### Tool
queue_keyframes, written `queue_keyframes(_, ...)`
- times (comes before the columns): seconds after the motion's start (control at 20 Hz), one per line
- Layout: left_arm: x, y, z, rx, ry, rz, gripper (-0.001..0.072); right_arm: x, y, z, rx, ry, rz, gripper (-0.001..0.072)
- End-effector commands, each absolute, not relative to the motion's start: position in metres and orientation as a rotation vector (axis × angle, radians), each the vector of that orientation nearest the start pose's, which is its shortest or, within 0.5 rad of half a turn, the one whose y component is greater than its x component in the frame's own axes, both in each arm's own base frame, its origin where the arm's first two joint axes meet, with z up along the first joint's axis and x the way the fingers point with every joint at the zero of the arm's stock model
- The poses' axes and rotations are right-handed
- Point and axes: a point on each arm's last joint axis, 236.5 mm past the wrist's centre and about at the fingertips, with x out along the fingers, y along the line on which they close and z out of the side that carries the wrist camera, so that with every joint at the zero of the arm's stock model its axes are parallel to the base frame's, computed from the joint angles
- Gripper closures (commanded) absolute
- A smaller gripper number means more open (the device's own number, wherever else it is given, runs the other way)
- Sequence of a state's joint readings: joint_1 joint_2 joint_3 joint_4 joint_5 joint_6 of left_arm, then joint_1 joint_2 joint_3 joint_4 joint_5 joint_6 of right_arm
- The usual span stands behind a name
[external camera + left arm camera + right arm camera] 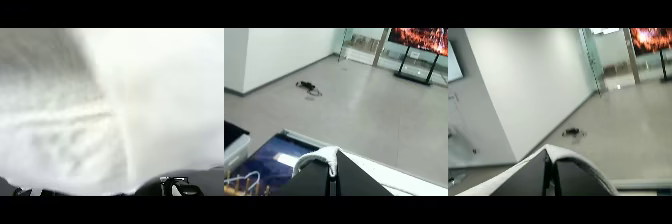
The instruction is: Fold the clothes and pants, and hang the long-sleeved shirts on hangers.
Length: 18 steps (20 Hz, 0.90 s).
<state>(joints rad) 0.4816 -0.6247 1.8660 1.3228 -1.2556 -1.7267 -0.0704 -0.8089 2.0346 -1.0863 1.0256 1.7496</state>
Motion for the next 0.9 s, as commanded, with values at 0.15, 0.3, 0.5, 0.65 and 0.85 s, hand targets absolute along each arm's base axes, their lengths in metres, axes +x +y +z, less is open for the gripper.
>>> queue_keyframes(0.15, 0.346, 0.044, 0.305, -0.407, 0.516, 0.005, 0.0691, 0.391, 0.072, 0.338, 0.541, 0.715, 0.218, 0.0678)
queue_keyframes(0.3, 0.427, 0.043, 0.199, -0.429, 0.676, -0.043, 0.0691, 0.458, 0.066, 0.233, 0.590, 0.933, 0.156, 0.0678)
queue_keyframes(0.5, 0.523, 0.012, 0.082, -0.402, 0.791, -0.093, 0.0692, 0.538, 0.055, 0.116, 0.669, 1.021, 0.070, 0.0678)
queue_keyframes(0.65, 0.569, -0.011, 0.011, -0.420, 0.888, -0.118, 0.0692, 0.580, 0.048, 0.050, 0.714, 1.015, 0.025, 0.0678)
queue_keyframes(0.85, 0.598, -0.024, -0.023, -0.476, 0.956, -0.126, 0.0692, 0.604, 0.039, 0.022, 0.706, 0.967, 0.006, 0.0678)
